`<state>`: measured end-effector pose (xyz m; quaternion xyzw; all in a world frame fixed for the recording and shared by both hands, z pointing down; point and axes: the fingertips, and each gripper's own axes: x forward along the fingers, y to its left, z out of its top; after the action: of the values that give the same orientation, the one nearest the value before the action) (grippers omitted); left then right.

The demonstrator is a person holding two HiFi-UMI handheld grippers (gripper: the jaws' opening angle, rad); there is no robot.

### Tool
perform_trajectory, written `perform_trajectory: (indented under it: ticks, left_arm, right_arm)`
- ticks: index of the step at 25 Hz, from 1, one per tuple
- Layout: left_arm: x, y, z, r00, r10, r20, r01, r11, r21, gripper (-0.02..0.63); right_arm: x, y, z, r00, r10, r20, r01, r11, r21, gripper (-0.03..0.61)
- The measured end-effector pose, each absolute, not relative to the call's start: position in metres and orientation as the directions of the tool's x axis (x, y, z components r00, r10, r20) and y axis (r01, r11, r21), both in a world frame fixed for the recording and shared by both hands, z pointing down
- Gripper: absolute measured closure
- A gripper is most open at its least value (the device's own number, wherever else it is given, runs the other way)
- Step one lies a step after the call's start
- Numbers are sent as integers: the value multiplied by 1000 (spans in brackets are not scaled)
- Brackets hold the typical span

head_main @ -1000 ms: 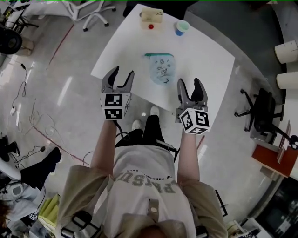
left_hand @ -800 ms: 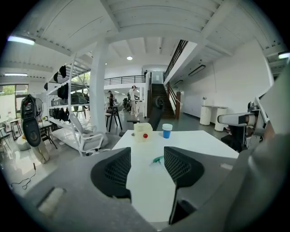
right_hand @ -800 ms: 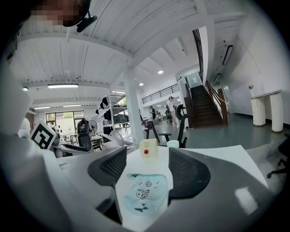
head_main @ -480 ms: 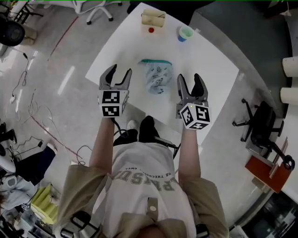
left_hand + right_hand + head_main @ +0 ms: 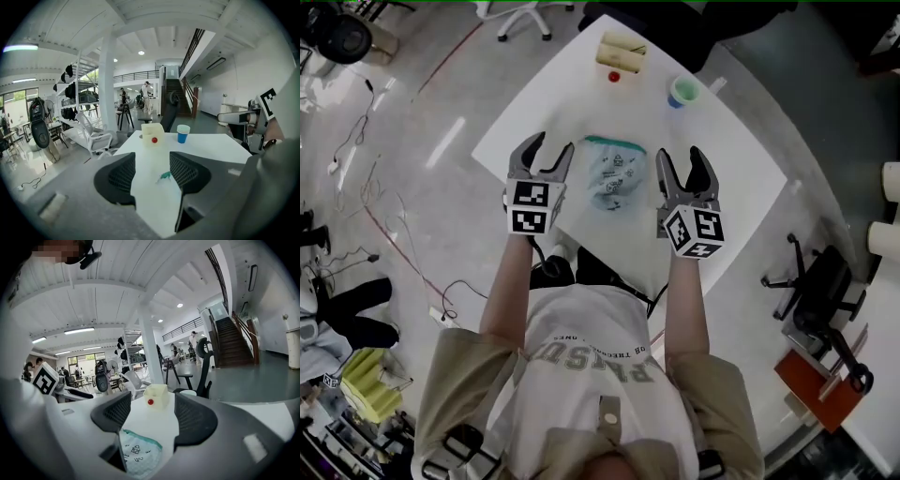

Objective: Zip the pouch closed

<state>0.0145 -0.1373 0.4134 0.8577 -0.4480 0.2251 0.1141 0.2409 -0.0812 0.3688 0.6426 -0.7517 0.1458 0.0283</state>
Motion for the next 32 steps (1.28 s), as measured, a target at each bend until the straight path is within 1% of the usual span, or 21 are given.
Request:
perform_trajectory:
  ticks: [5,11,19,20,21,22,30,32]
  left_arm:
    - [18,-130,438,497,-668,554,-802,-597,-1,374]
    - [21,-131,470,523,-594,611,-766,-643,30,374]
    - [42,-146,511,568,-479,669,-688,-723,65,376]
    - [45,-148,518,572,-463,677,-675,-734,68,378]
    - [48,-150,525,576,-447,685,-663,-745,71,403]
    - [50,-151,531,579,-434,690,-653,-754,73,407]
    - [61,-155,566,564,-356,746,-608,-789,83,408]
    - [64,-156,571,560,-343,754,-599,-797,82,425]
  right_arm:
    - [238,-88,386,-211,-941,266,-968,162,-193,313]
    - [232,-98,406,-214,-929,302,-968,161,-190,313]
    - [231,-116,422,-255,-894,369,-967,231,-108,313]
    - [231,-120,426,-267,-886,378,-964,246,-105,313]
    - [230,-123,430,-281,-878,387,-960,261,-103,313]
    - [228,-127,435,-293,-869,398,-956,276,-102,313]
    - [217,-145,480,-363,-798,481,-928,358,-105,313]
    - [215,-147,489,-371,-783,500,-923,372,-102,313]
